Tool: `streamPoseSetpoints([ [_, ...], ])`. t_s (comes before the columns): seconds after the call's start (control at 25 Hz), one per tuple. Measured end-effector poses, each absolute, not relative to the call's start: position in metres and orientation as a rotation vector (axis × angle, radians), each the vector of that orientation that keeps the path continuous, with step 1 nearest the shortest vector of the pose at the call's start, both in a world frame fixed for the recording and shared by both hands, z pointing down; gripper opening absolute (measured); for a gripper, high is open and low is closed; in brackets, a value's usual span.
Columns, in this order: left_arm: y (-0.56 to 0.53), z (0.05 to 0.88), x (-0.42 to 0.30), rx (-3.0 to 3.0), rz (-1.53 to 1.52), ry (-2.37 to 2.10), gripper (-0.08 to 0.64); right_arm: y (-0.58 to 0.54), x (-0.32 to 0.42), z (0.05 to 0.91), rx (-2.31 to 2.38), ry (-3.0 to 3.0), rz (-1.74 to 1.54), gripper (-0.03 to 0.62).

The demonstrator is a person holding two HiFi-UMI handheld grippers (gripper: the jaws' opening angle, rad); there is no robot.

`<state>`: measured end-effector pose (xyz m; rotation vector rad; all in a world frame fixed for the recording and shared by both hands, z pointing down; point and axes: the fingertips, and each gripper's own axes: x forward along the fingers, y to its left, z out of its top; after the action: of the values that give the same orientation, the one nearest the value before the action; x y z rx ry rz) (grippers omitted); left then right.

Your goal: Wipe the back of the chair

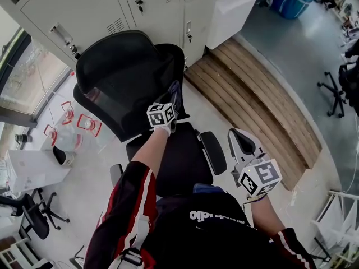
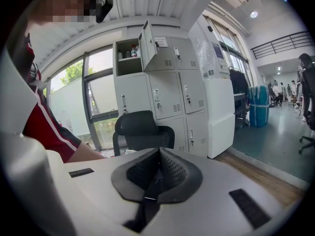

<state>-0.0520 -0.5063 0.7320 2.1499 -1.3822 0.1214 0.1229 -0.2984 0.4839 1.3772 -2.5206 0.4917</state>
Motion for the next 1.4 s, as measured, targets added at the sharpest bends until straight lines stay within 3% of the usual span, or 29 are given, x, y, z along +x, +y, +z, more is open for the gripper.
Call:
streamPoseSetpoints([
  [0.36, -0.483, 0.729, -0.13, 2.083, 0.105, -1.495, 0.057, -0.288, 0.075, 0.48, 1.273, -2.568, 0.469, 0.014],
  [1.0, -0.388, 0.729, -0.346, 1.889, 0.185, -1.772, 0.057, -0.246, -0.045, 0.477, 1.069, -2.641, 0.444, 0.014],
  [1.4, -0.344, 0.715, -0.443, 1.791, 0.169, -1.889, 0.057, -0.225, -0.106, 0.476, 0.982, -2.659, 0.427, 0.014],
])
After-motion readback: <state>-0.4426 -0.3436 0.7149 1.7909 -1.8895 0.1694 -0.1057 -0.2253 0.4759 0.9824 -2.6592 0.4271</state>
